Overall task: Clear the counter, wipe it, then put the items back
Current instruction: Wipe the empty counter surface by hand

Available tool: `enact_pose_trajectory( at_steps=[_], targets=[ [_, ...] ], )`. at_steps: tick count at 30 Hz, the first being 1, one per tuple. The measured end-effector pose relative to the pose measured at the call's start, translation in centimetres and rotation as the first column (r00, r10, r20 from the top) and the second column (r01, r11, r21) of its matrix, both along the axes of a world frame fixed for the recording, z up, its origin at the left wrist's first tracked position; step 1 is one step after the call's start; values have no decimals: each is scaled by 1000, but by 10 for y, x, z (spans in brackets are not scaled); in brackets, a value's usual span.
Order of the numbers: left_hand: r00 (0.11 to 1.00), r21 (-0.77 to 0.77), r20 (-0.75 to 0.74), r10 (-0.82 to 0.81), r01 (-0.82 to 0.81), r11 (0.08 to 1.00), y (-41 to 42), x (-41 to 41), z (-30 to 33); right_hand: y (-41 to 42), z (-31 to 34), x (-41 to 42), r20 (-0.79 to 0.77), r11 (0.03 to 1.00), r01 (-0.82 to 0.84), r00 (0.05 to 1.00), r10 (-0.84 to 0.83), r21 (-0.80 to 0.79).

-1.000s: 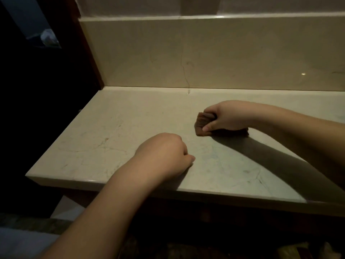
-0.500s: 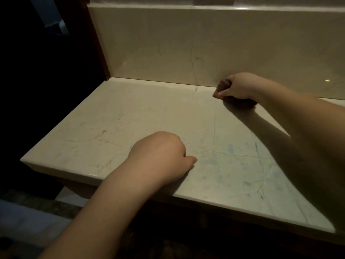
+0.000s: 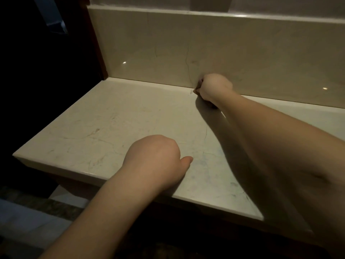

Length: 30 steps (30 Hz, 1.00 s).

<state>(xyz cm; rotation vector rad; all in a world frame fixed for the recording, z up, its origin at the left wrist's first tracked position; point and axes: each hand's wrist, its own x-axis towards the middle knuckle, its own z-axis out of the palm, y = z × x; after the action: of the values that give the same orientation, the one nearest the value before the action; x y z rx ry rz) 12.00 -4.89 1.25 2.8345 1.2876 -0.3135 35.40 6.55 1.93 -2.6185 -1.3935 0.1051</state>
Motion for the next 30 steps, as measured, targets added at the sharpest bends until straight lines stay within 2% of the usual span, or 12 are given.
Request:
enact_pose_trajectory(
  at_steps=[8, 12, 17, 20, 25, 30],
  targets=[
    [999, 29, 37, 26, -27, 999, -5, -1, 8, -60, 3, 62, 84, 991, 115, 990, -109, -71],
    [998, 45, 46, 32, -34, 998, -5, 0, 6, -58, -2, 60, 94, 994, 100, 991, -95, -50],
    [997, 39, 59, 56, -58, 998, -6, 2, 6, -25, -7, 20, 51, 1000, -21, 998, 20, 14],
    [996, 40, 53, 66, -68, 997, -5, 1, 5, -11, -5, 9, 34, 999, -43, 998, 43, -8],
    [995, 40, 54, 79, -81, 996, -3, -2, 5, -27, -7, 34, 110, 1000, -18, 994, 17, 10],
    [995, 22, 62, 78, -80, 997, -3, -4, 6, -53, -8, 71, 162, 998, 37, 986, -30, -42]
  ],
)
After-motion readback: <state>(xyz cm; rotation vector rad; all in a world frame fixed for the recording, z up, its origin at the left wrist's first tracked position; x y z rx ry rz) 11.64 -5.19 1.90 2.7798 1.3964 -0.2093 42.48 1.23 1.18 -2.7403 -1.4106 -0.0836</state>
